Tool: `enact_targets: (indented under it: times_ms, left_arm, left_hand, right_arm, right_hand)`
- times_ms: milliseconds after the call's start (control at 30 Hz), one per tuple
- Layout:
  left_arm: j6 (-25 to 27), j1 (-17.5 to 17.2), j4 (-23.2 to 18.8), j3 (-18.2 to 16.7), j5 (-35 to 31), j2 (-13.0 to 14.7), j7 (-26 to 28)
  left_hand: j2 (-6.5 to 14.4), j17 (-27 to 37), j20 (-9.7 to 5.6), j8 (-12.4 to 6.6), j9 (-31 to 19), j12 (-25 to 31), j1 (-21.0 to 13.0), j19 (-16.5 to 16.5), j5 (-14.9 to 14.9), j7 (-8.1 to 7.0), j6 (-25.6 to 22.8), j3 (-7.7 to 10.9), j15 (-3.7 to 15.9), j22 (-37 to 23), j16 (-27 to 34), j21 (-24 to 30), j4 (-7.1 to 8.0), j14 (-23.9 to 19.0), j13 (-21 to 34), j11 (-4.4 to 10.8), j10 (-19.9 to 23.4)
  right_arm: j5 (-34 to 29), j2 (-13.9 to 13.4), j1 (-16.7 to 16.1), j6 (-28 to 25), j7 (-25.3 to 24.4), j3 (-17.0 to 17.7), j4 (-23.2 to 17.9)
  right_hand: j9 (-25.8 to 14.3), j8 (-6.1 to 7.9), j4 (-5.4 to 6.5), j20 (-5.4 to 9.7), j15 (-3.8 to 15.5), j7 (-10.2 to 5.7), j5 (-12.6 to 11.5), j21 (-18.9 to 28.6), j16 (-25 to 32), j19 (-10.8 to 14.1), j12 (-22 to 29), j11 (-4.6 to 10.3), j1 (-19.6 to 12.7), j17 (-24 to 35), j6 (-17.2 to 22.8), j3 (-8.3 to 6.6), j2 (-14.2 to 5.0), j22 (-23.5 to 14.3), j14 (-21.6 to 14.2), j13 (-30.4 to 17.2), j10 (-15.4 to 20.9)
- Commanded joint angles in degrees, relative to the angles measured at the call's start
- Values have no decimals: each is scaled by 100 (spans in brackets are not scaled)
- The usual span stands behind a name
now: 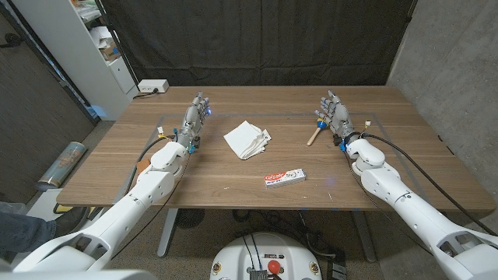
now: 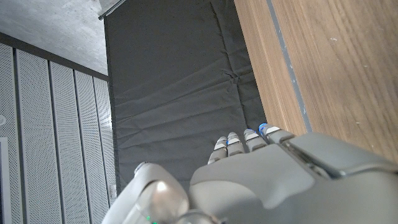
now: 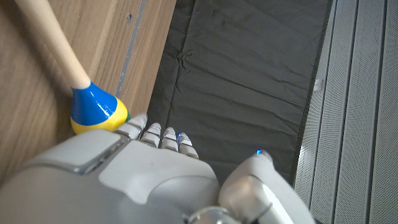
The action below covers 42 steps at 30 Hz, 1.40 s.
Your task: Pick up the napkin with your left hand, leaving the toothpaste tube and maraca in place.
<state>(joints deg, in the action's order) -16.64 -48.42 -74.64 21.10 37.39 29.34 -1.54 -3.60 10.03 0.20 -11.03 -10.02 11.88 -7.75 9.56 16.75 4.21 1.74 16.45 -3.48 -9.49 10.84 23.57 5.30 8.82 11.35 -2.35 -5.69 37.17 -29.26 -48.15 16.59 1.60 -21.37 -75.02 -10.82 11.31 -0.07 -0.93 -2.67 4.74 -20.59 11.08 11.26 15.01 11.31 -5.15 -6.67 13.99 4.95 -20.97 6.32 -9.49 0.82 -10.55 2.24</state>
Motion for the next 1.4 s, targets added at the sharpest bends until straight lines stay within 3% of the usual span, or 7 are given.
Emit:
enact_targets:
  times_ms: [33,400,1400]
  left_arm:
    - [-20,-134,-115,-61,42,42,36]
    - [-109,-127,-68,-75,80,0,-27]
    - [-99,-281,-455,-96,-115,230,105]
  left_hand:
    - [20,27,7,-27,-18,41,-65,501,29,48,-15,44,-5,-26,41,26,-4,42,6,-2,-34]
    - [47,28,79,-24,-19,49,-91,471,29,43,-38,48,-8,-28,49,-8,-21,-1,-3,-9,-4]
    - [119,30,158,-42,-19,103,-171,338,21,35,-210,56,-34,-35,67,-102,-81,-163,-14,32,194]
  right_arm:
    - [-35,-26,-53,-87,-58,-24,-118]
    - [-45,-47,-195,-122,-141,-40,-282]
    - [-153,-131,-409,30,-309,26,-544]
  right_hand:
    - [-12,28,-7,-14,-37,59,-30,20,34,38,31,-51,-50,10,0,-31,15,-26,9,-31,38]
    - [-12,27,-12,-19,-39,53,-39,16,34,43,31,-51,-57,-6,8,-26,2,-26,6,-32,51]
    - [-11,22,-26,-20,-35,54,-56,9,37,55,19,-39,-68,-41,17,-8,-8,-27,-7,-34,45]
